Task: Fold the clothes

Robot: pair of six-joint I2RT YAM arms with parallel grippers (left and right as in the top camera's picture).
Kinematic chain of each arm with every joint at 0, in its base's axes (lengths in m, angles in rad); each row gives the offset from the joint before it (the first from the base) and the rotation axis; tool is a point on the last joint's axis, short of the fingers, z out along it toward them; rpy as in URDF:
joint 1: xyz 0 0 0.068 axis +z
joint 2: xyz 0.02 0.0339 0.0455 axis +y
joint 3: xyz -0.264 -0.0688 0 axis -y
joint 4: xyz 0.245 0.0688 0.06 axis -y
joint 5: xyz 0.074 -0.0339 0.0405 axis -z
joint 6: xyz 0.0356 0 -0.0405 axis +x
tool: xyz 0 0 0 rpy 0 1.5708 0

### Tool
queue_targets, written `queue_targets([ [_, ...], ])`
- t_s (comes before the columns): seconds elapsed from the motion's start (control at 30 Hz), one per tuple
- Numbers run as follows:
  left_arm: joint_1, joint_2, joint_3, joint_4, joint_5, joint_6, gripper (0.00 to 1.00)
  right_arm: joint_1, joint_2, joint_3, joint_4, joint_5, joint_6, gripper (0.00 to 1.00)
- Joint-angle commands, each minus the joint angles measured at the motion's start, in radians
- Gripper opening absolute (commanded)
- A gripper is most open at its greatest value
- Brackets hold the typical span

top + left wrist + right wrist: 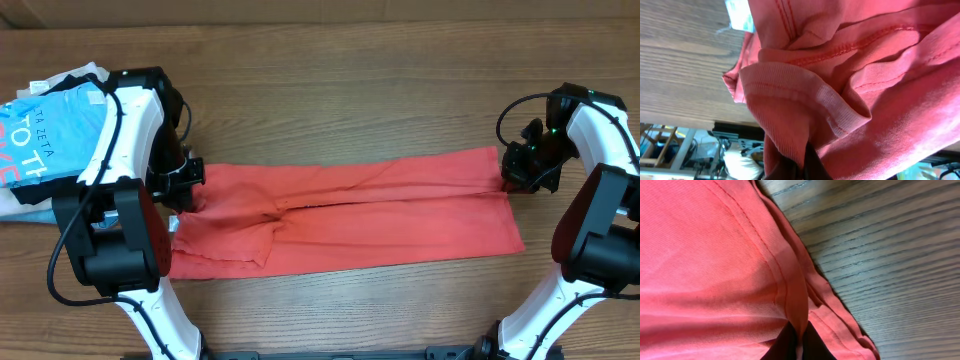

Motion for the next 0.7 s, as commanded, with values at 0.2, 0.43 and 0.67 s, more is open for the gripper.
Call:
queue_targets([
  [0.2, 0.01, -0.023, -0.112, 0.009, 0.002, -0.011, 0.04, -0.006, 0.005, 0.024, -0.011, 0.034, 0.0, 0.07],
  [0.43, 0.01, -0.022, -0.124, 0.008, -0.055, -0.06, 0.04, -0.006, 0.005, 0.024, -0.034, 0.053, 0.001, 0.07],
  [0.67, 0.01, -0.022, -0.124, 0.01, -0.077, -0.071, 0.05, -0.007, 0.005, 0.024, -0.056, 0.053, 0.0, 0.13],
])
